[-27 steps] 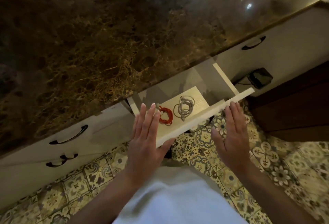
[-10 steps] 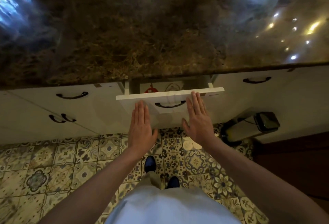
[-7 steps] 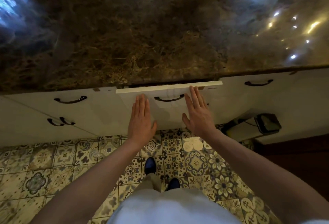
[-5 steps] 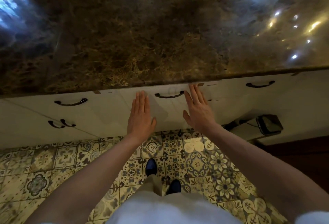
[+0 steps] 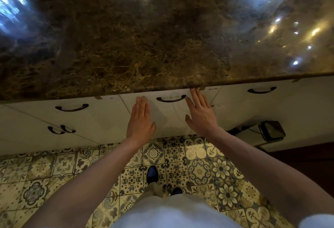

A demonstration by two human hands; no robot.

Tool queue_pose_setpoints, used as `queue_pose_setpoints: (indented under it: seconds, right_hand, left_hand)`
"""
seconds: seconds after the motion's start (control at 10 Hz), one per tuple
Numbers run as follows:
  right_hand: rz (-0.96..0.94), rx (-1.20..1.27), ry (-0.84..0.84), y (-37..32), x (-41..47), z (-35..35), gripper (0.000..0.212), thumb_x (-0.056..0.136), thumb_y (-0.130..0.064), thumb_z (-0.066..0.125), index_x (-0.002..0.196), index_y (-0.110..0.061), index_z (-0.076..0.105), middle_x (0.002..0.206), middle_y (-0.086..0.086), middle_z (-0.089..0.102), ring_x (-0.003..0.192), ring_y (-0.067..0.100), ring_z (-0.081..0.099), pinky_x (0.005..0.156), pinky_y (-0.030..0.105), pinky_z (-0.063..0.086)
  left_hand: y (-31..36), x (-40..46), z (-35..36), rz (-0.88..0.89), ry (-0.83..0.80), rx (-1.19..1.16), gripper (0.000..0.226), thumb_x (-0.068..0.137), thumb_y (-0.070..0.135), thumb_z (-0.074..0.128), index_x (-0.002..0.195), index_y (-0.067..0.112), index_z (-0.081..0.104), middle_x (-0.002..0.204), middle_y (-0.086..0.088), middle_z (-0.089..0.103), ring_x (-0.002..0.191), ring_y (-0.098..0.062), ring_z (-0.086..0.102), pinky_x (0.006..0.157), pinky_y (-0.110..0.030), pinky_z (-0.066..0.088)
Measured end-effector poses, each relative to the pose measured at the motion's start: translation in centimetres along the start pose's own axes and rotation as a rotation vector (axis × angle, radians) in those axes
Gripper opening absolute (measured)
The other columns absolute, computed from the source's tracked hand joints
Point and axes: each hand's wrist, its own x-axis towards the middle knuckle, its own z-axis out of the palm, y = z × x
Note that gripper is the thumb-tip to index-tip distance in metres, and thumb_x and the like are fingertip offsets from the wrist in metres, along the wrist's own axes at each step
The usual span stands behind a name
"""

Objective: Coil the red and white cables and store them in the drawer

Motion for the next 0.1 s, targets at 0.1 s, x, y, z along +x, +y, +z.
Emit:
queue_pose_setpoints:
  seconds: [0.1]
  right_hand:
    - [0.000,0.054,0.113,-0.18,-0.34,-0.75,0.066,0.091,-0.028,0.068,0.150,-0.007,0.049,0.169,0.020,0.027,0.158,0.038,0.021,0.125,0.051,0.029]
  left_hand:
    - [0.10,-0.11,-0.60,0.088,0.072,-0.011,0.086,0.099,0.032,0.061,0.162,-0.006,0.016,0.173,-0.024,0.005,0.161,-0.036,0.002,0.132,-0.046,0.009]
